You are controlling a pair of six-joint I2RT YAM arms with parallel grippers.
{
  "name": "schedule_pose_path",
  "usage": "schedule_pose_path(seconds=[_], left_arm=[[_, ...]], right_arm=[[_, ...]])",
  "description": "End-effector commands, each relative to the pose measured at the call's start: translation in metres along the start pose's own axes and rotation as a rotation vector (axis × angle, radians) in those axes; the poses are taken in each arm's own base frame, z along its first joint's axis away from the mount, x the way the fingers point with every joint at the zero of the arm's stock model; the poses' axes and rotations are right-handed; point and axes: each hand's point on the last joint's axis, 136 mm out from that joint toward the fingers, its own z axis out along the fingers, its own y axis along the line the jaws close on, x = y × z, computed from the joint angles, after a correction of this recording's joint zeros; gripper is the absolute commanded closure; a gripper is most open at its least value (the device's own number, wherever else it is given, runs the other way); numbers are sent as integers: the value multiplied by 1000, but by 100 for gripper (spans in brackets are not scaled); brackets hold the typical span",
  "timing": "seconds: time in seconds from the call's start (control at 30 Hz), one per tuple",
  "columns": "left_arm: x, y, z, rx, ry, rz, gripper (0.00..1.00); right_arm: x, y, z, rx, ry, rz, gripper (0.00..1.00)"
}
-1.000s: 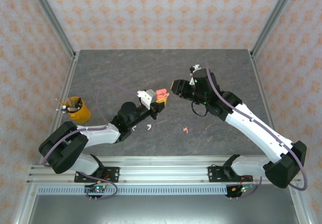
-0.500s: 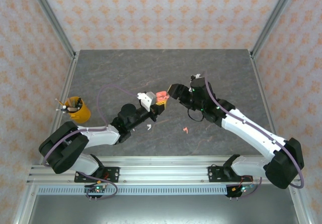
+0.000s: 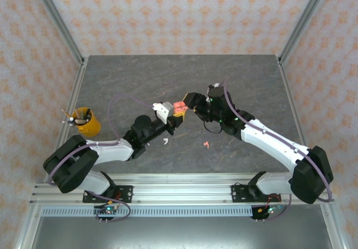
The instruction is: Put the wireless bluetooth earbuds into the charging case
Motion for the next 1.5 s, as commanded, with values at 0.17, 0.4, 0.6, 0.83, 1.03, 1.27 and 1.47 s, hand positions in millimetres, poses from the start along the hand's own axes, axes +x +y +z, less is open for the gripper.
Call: schedule_pose_path(seconds=[0.17,0.4,0.6,0.83,1.03,1.27,1.47], left_arm=[[-22,-6,8,18,-66,3,100],[-23,-7,8,19,-66,5,100],[-24,-6,9,15,-68,5,100],[-26,-7,9,17,-70,5,100],[-28,-7,10,15,-74,5,100],[-28,-7,10,19,-73,4,100],[-28,-8,10,21,-74,4,100]], right_arm=[[3,6,5,-55,18,32,45],[5,6,6,-64,28,37,50],[7,8,4,-79,37,39,53],[8,7,1,-78,36,39,61],[9,6,0,-76,38,37,68],[7,8,-3,-71,32,9,74],[4,8,-4,-39,29,-43,83]])
